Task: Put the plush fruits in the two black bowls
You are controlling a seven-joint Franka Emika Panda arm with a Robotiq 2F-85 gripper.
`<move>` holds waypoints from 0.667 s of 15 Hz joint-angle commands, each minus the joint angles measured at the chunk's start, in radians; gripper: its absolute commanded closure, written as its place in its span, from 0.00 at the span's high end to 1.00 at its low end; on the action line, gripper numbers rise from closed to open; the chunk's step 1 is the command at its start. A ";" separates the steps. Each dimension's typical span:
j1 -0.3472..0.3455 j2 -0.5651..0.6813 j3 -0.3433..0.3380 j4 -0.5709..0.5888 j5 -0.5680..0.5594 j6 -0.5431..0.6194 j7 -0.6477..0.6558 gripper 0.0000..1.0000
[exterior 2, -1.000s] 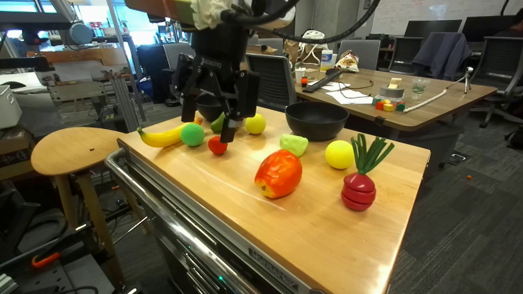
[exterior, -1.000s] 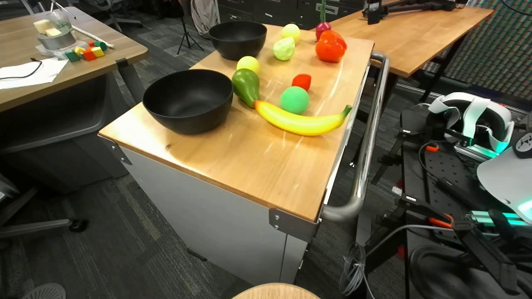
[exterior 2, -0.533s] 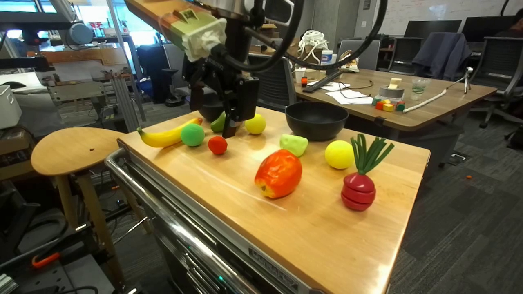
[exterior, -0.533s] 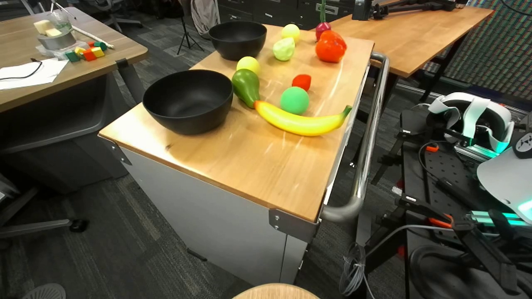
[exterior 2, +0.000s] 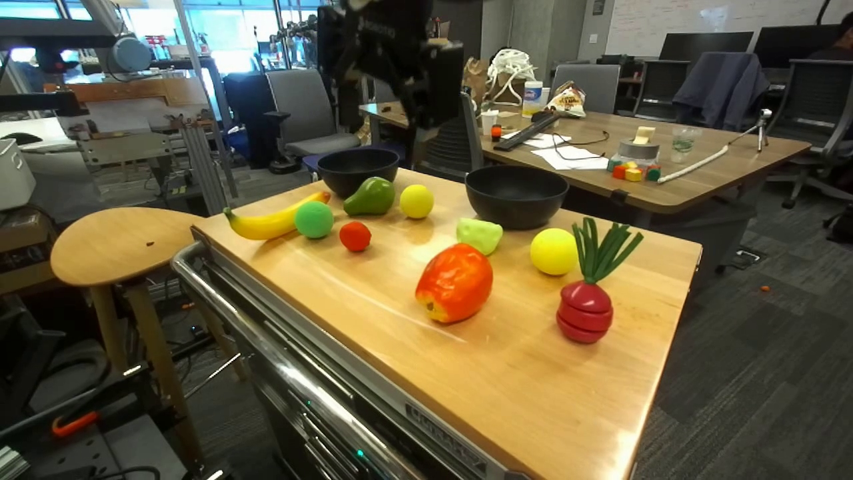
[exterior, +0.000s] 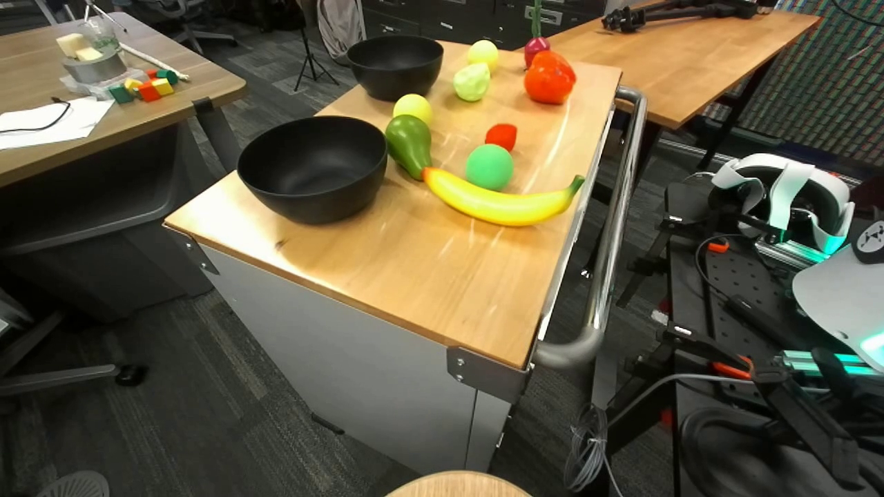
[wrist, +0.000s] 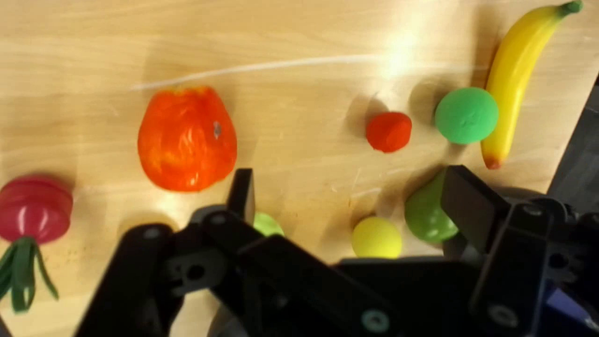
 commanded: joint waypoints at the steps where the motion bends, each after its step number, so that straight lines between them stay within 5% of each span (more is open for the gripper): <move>1: 0.038 0.126 0.008 0.202 0.055 -0.043 -0.036 1.00; 2: 0.008 0.024 0.004 0.080 0.024 -0.010 -0.020 1.00; 10: 0.007 0.046 0.005 0.088 0.026 -0.012 -0.019 1.00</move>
